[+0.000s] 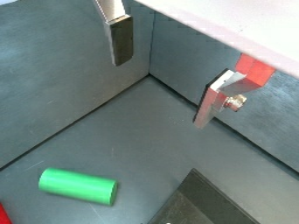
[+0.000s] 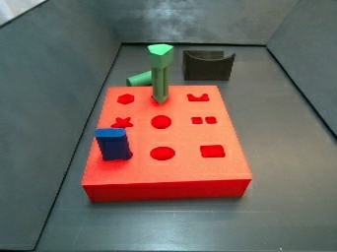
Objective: Pick up the round object. Move up. Place the round object on the fixture. Regrasp the round object. Move to above the board. Insert the round object.
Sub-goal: Pick up the round object.
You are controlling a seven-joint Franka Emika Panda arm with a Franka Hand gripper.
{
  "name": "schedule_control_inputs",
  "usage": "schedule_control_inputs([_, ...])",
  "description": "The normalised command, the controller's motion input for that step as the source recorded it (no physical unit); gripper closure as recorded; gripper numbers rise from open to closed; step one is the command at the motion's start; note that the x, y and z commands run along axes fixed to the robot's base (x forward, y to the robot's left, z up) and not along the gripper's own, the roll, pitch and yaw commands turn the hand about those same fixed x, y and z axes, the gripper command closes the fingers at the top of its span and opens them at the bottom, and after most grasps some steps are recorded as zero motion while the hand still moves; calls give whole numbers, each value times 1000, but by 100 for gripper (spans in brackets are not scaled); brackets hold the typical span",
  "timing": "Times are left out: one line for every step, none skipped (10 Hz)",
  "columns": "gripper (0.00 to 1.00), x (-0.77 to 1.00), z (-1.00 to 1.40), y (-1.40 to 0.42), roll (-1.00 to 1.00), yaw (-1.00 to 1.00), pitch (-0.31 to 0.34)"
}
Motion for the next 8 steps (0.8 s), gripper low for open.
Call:
schedule_control_inputs([0,0,0,0,-9,0,0])
schedule_control_inputs([0,-17,0,11,0,0,6])
schedule_control_inputs([0,-114,-134,-171,0,-180,0])
schedule_control_inputs([0,0,-240,-371,0,-460,0])
schedule_control_inputs([0,0,-317,-409,0,-783,-29])
schedule_control_inputs([0,0,-426,-234,-26,-869,-100])
schedule_control_inputs([0,-26,-480,-169,-61,-883,-117])
schedule_control_inputs([0,-51,-514,-137,-87,-880,-130])
